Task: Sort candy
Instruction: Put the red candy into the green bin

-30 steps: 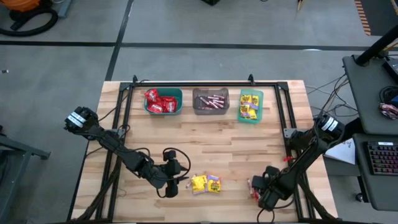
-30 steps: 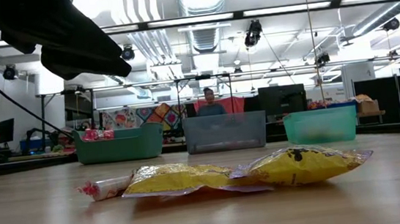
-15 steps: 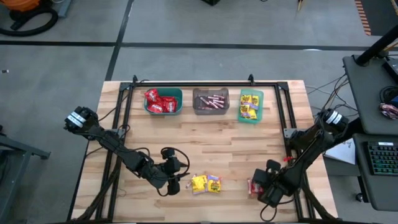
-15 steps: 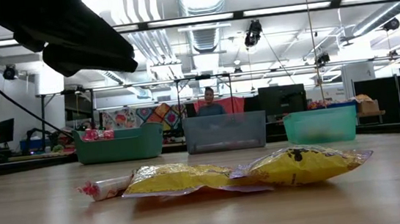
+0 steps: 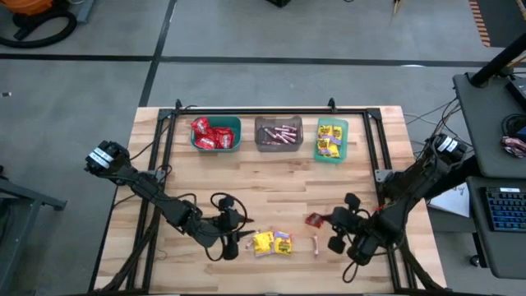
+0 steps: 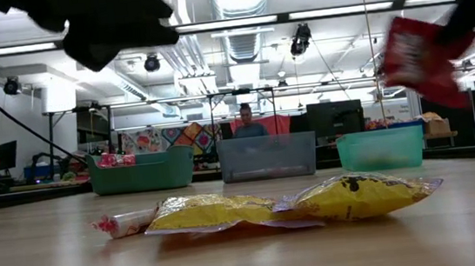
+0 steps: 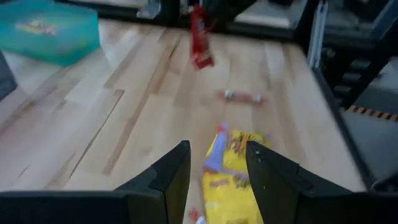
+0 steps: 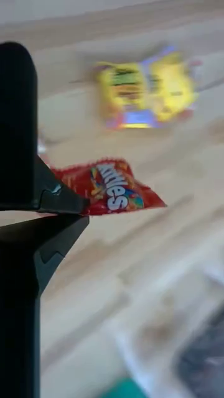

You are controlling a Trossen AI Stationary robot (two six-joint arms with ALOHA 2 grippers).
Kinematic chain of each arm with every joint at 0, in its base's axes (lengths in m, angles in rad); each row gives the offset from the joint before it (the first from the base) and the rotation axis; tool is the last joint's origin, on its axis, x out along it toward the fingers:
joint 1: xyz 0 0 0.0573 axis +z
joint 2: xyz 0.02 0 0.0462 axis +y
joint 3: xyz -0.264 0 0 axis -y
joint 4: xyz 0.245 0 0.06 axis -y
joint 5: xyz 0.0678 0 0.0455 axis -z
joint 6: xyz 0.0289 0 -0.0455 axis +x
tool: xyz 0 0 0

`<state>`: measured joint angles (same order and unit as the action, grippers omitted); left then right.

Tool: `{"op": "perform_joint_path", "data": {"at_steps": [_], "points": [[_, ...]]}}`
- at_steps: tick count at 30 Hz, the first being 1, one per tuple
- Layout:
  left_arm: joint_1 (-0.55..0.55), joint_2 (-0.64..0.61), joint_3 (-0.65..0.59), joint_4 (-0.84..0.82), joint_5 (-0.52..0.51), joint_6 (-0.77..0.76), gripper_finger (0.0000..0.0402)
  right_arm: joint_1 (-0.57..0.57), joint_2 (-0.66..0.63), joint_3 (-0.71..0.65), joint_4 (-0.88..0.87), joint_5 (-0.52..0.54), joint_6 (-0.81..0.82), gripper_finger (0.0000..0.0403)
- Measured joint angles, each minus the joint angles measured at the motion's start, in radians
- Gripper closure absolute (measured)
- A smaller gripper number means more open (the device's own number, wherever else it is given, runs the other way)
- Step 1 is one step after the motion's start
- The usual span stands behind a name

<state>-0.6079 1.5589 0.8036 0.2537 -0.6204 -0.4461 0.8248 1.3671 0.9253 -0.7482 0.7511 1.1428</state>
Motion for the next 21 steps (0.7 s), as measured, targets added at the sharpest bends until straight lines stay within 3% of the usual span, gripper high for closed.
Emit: {"op": "perform_joint_path", "data": {"at_steps": [5,8,16,21], "points": [[0.0,0.002,-0.014,0.131,-0.103,0.047,0.0262,-0.063,0.02,0.001,0.199,0.137,-0.216,0.0394],[0.007,0.005,-0.016,0.162,-0.112,0.074,0.0253,-0.104,0.037,0.001,0.382,0.173,-0.399,0.0394],[0.024,0.005,-0.016,0.205,-0.115,0.074,0.0205,-0.198,0.095,0.002,0.851,0.13,-0.864,0.0394],[0.026,0.005,-0.022,0.226,-0.114,0.072,0.0192,-0.246,0.119,0.003,0.924,0.063,-0.943,0.0394]]}}
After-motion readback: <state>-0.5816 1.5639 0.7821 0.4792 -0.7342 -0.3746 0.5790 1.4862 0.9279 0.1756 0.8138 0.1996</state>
